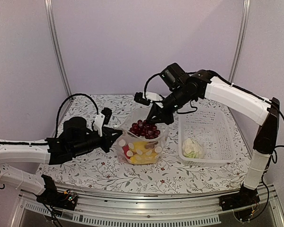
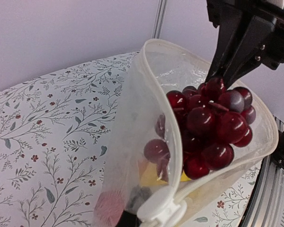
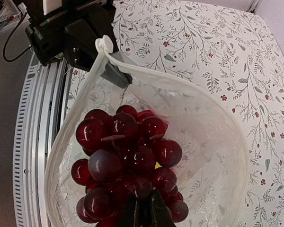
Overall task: Place the food in the zip-top bag and seal the zipper
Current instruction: Place the fake fruit in the zipper food storage bag.
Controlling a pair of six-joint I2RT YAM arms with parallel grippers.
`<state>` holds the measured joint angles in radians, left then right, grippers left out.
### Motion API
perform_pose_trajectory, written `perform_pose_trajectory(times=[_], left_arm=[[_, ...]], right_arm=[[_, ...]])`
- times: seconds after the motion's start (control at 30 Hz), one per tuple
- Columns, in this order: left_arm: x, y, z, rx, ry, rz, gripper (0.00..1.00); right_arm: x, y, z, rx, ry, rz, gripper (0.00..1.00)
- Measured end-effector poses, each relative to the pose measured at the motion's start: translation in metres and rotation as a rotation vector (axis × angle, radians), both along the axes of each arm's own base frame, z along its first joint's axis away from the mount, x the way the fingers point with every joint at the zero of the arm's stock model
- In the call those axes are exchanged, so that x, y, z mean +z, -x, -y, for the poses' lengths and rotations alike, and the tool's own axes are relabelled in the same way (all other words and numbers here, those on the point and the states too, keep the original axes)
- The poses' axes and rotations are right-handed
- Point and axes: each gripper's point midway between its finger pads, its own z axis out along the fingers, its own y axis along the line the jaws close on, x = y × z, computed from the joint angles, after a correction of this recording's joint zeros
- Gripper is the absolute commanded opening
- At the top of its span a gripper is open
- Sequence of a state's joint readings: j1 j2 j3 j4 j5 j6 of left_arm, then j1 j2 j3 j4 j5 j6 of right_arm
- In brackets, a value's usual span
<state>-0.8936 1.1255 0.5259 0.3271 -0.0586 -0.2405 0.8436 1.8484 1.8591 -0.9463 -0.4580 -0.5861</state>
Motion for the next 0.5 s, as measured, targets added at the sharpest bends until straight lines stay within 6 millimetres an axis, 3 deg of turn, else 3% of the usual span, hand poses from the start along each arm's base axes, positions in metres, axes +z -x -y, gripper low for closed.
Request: perform_pose_trajectory(times=[0.23, 0.5], left_arm=[[0.004, 0.0, 0.001, -0.004, 0.016, 0.014, 0.0], [-0.005, -0.001, 0.011, -0.032, 0.007, -0.001, 0.0]], right_arm=[[-0.03, -0.007, 0.005, -0.06, 0.095, -0.047, 0.01], [-0.044, -0.011, 0.009, -0.104, 0.148, -0.073, 0.02]])
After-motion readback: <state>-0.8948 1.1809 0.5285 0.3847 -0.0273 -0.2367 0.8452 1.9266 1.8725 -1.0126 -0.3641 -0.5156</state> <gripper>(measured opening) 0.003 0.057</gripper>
